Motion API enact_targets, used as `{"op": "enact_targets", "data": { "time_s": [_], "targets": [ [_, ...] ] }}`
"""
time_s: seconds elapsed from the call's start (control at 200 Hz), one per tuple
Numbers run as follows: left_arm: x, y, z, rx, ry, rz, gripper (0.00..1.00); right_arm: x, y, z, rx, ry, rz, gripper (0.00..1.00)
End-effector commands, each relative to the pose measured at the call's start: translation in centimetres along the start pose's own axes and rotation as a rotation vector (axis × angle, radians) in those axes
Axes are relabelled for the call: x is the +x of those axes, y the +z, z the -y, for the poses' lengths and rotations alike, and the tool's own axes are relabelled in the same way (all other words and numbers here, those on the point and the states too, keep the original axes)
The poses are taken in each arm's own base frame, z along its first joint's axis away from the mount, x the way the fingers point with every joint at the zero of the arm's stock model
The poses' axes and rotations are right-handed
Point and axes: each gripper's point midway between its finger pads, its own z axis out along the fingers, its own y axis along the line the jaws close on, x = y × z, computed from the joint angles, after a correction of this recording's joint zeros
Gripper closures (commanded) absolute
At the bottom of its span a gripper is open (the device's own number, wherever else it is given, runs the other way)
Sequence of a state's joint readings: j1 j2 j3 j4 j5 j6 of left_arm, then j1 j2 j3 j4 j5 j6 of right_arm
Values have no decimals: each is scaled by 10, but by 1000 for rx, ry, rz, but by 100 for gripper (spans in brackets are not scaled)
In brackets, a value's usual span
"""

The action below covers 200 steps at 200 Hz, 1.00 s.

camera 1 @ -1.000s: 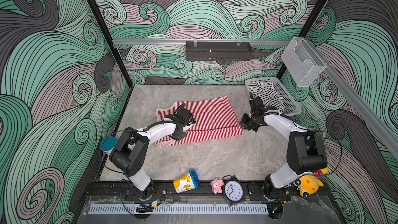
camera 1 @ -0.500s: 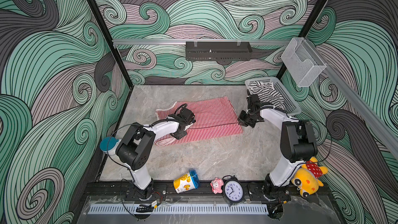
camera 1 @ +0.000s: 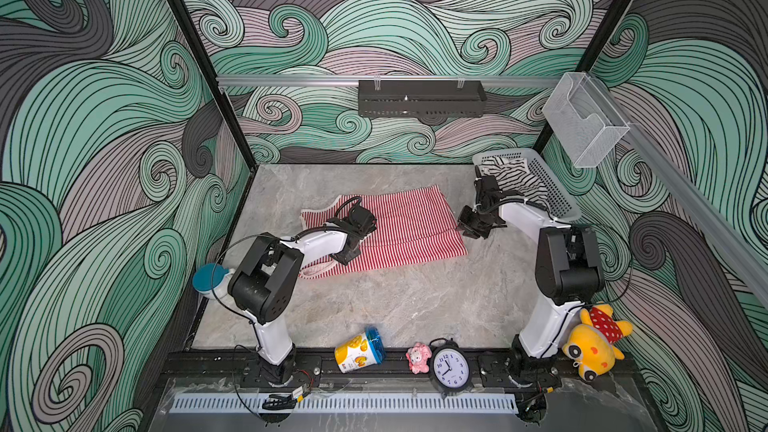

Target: Fold and stack the tank tops

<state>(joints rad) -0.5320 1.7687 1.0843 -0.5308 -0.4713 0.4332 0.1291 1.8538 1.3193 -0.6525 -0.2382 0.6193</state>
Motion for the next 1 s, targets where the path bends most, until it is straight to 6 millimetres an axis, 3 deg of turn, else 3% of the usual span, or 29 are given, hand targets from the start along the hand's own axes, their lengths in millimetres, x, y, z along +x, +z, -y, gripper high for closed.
{"op": "enact_targets", "data": {
  "time_s": [0.0, 0.145, 0.39, 0.425, 0.496, 0.631, 0.761, 0.996],
  "targets": [
    [-10, -20, -34, -90, -87, 55, 75, -2, -20, -8, -4, -24, 40, 68],
    [3, -34, -45, -89, -128, 64, 72, 16, -14, -14, -2, -55, 22, 70],
    [56, -41, -16, -5, -86, 18, 74, 52, 18, -14, 6, -91, -49, 76],
    [65, -41, -14, 4, -90, 14, 71, 56, 22, -14, 4, -91, -56, 76],
    [81, -45, -14, 1, -116, 17, 51, 62, 29, -12, 7, -94, -67, 76],
    [102, -52, -10, 25, -141, 31, 43, 70, 40, -7, 26, -97, -93, 76],
    [112, -52, 0, 61, -120, 36, 34, 72, 43, -5, 35, -96, -99, 76],
    [118, -43, 19, 158, -72, 25, 33, 71, 46, -5, 38, -95, -100, 75]
  ]
}}
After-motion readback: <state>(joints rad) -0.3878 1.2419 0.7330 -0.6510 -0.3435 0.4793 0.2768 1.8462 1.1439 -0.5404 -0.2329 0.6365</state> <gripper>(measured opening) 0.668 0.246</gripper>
